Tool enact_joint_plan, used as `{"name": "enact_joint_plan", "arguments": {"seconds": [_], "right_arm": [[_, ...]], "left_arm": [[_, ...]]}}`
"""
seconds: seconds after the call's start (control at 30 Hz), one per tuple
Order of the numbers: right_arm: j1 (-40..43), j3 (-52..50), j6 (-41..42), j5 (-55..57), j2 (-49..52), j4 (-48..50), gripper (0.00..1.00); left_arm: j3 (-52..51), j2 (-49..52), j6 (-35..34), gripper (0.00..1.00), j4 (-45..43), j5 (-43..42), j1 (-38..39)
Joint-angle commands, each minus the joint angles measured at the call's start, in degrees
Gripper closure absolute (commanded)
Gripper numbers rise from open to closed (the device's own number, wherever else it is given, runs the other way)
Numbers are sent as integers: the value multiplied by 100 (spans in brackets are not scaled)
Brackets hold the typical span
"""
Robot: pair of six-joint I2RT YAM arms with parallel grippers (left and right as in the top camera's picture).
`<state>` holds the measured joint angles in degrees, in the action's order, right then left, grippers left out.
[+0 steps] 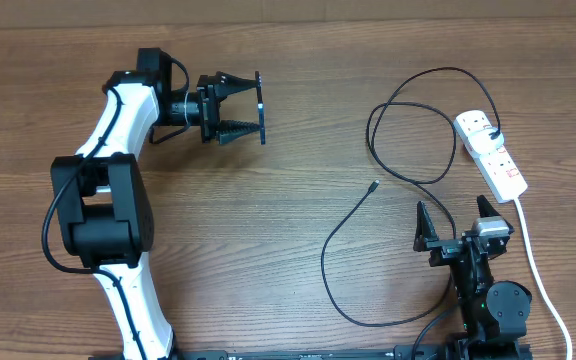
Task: Plug charger to phone and switch on socket
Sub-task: 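Raise and carry the held phone left and back, screen facing forward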
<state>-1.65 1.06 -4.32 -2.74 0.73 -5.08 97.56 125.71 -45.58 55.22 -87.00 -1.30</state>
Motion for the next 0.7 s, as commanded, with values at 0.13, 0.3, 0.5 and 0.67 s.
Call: {"name": "enact_joint_plan", "arguments": {"seconds": [0.13,0.3,0.5,0.67], "right_arm": [[-39,-61,-4,11,-57,39,0],[-37,-61,-4,13,-57,39,0],[-37,-61,-4,13,-57,39,0],[-39,-61,0,-326,-57,289,0]], "left_arm": [[173,17,-186,33,-31,-358,-107],[173,17,-278,33,-164,-358,-109],[173,17,-297,33,-162,-361,-109],[173,17,-380,33,-175,-358,-116]]}}
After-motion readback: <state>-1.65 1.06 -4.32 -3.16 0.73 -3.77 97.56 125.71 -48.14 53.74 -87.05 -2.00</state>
